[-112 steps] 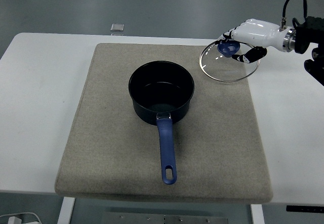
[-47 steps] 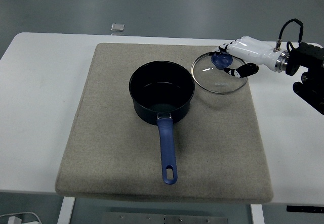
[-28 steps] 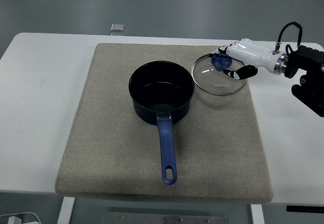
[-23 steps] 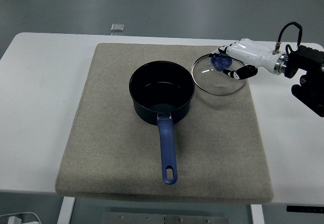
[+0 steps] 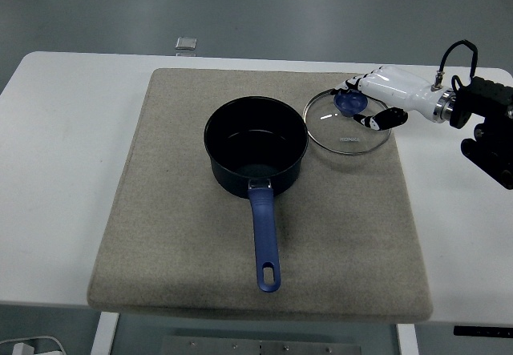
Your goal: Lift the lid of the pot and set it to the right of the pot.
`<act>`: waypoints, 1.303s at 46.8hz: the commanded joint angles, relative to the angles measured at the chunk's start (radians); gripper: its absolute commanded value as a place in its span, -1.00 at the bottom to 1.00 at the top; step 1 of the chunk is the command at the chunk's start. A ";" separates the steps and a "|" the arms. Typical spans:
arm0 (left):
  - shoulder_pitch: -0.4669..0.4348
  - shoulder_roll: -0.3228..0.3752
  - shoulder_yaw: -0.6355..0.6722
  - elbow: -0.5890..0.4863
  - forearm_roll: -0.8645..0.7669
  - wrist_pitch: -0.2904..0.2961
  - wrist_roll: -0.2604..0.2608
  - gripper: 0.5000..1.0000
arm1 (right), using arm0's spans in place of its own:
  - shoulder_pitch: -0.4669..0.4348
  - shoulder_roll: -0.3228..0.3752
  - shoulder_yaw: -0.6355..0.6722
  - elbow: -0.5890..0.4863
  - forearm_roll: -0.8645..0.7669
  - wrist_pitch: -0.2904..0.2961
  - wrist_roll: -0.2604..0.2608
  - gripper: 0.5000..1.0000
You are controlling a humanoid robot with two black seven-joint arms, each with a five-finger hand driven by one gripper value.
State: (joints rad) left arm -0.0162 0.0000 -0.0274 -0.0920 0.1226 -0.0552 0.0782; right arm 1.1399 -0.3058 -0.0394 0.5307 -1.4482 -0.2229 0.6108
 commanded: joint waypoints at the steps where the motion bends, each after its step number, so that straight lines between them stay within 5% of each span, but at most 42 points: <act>1: 0.001 0.000 0.000 0.000 0.000 0.000 0.000 1.00 | 0.001 -0.001 0.001 0.000 0.000 0.003 0.000 -0.29; 4: -0.001 0.000 0.000 0.000 0.000 0.000 0.000 1.00 | 0.001 -0.001 0.001 0.000 0.000 0.004 0.000 -0.16; 8: 0.001 0.000 0.000 0.000 0.000 0.000 0.000 1.00 | 0.003 -0.001 0.003 0.000 0.000 0.004 0.000 0.46; 12: 0.001 0.000 0.000 0.000 0.000 0.000 0.000 1.00 | 0.003 -0.001 0.003 0.000 0.000 0.004 0.000 0.57; 61: 0.001 0.000 0.000 0.000 0.000 0.000 0.000 1.00 | 0.129 -0.053 -0.007 0.003 -0.001 0.028 0.000 0.59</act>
State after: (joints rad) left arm -0.0165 0.0000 -0.0274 -0.0920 0.1226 -0.0551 0.0782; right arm 1.2515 -0.3547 -0.0446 0.5344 -1.4497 -0.1947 0.6108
